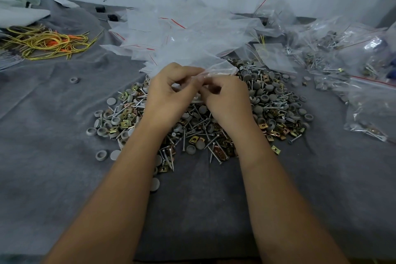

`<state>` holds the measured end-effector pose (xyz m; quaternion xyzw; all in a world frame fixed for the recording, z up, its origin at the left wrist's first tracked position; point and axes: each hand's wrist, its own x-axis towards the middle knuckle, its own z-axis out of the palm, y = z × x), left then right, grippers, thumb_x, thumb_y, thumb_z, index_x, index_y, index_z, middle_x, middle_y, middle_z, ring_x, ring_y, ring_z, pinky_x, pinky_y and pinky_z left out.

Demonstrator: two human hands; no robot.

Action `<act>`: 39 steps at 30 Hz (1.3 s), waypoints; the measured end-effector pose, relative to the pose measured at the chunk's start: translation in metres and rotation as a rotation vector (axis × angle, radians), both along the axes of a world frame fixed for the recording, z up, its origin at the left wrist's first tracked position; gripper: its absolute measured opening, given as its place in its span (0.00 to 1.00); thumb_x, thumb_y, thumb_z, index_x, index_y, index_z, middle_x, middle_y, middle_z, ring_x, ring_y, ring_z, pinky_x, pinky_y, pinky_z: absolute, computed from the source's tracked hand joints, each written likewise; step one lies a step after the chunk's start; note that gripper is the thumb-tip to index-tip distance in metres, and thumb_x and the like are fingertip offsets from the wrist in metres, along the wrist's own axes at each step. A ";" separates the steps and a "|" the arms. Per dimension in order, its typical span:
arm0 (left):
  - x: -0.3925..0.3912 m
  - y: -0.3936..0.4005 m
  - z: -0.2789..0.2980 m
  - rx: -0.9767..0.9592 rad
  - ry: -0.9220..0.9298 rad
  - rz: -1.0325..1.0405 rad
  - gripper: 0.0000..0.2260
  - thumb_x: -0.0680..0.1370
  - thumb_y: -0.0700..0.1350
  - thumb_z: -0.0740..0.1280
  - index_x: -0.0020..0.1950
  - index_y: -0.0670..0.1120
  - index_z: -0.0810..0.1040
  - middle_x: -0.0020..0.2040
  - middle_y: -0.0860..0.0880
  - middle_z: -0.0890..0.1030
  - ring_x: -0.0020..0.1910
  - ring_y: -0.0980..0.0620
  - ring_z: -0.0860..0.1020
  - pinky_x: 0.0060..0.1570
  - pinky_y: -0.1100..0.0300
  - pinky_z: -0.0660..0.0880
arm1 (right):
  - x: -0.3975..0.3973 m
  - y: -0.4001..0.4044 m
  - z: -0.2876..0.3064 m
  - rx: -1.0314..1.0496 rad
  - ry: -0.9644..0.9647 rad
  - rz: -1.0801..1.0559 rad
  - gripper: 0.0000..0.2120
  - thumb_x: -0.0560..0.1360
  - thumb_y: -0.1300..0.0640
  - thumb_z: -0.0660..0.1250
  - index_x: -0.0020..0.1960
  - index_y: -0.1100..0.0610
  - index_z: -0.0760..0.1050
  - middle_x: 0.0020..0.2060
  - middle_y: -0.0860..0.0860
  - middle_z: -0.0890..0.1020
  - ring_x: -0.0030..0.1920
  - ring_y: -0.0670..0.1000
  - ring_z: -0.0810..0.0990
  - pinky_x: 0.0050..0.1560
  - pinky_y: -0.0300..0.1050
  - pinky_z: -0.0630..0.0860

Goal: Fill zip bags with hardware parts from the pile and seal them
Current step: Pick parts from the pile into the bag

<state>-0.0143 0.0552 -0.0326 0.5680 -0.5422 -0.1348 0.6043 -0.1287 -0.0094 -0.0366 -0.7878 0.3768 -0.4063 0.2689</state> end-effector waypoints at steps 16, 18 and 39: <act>0.023 -0.006 -0.011 0.070 0.058 0.464 0.12 0.79 0.51 0.64 0.60 0.52 0.82 0.36 0.54 0.78 0.28 0.63 0.71 0.33 0.62 0.69 | -0.010 0.005 0.009 0.064 -0.118 -0.026 0.10 0.73 0.61 0.64 0.51 0.49 0.77 0.43 0.42 0.78 0.39 0.41 0.76 0.40 0.43 0.78; 0.021 -0.008 -0.014 0.202 0.025 0.401 0.11 0.79 0.52 0.65 0.57 0.53 0.83 0.30 0.56 0.77 0.23 0.62 0.69 0.29 0.62 0.67 | -0.011 0.003 0.008 -0.016 0.099 -0.003 0.10 0.73 0.63 0.64 0.46 0.50 0.81 0.42 0.43 0.79 0.42 0.45 0.77 0.45 0.49 0.79; 0.018 -0.008 -0.014 0.269 0.032 0.317 0.07 0.79 0.49 0.64 0.42 0.54 0.80 0.21 0.60 0.72 0.19 0.60 0.65 0.23 0.63 0.62 | -0.012 -0.003 0.003 -0.216 0.613 0.017 0.10 0.73 0.49 0.70 0.53 0.41 0.81 0.43 0.46 0.70 0.55 0.54 0.69 0.55 0.50 0.65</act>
